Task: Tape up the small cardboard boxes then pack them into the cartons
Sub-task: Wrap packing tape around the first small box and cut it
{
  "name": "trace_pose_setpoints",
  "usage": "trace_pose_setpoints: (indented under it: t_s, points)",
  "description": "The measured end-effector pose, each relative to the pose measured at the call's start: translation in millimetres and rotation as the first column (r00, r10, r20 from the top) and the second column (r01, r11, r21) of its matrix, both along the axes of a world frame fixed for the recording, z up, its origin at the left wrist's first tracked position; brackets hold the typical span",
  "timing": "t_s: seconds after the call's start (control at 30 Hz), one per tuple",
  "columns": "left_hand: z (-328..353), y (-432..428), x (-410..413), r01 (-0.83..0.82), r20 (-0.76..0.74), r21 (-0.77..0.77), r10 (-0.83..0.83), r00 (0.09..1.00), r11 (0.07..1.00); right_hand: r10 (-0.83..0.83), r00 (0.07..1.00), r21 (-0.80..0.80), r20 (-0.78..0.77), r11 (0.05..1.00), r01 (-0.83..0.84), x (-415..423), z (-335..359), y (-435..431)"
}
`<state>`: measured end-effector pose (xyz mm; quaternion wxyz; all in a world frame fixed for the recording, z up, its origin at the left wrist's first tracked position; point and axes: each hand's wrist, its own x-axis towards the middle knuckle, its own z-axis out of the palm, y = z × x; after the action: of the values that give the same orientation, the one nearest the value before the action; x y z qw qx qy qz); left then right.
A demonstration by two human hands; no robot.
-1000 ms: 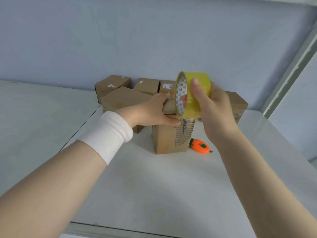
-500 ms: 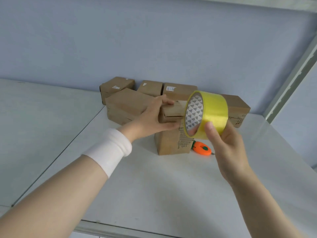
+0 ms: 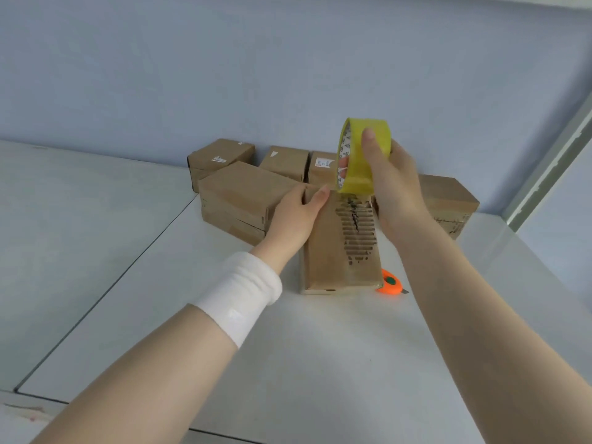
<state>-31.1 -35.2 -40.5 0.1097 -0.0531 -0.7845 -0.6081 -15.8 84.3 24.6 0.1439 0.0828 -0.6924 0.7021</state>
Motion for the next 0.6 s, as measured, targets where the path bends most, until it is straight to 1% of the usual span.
trace_pose_setpoints:
  t_s: [0.07,0.13,0.23,0.37,0.43,0.53,0.6]
  points:
    - [-3,1,-10,-0.017,0.064,0.039,0.014,0.998,0.999,-0.026,1.0,0.034,0.011,0.999,0.026,-12,-17,0]
    - [-9,4,-17,-0.017,0.157,0.087,0.004,0.988,0.996,-0.094,0.995,0.082,0.029,0.993,0.091,-24,-33,0]
    - [-19,8,-23,-0.009,0.241,0.143,-0.027,0.97,0.99,-0.132,0.988,0.066,0.082,0.99,0.127,-37,-50,-1]
    - [-22,7,-25,-0.002,0.297,0.208,-0.061,0.953,0.978,-0.176,0.983,0.162,0.044,0.973,0.167,-42,-58,-1]
    - [-20,7,-24,-0.003,0.305,0.209,-0.062,0.95,0.978,-0.182,0.983,0.16,0.039,0.972,0.173,-37,-51,-3]
    - [-20,7,-24,0.001,0.297,0.193,-0.059,0.953,0.981,-0.153,0.988,0.143,0.001,0.978,0.152,-14,-42,-1]
    - [-21,7,-25,-0.002,0.296,0.183,-0.053,0.954,0.983,-0.112,0.992,0.205,-0.054,0.971,0.121,5,-40,5]
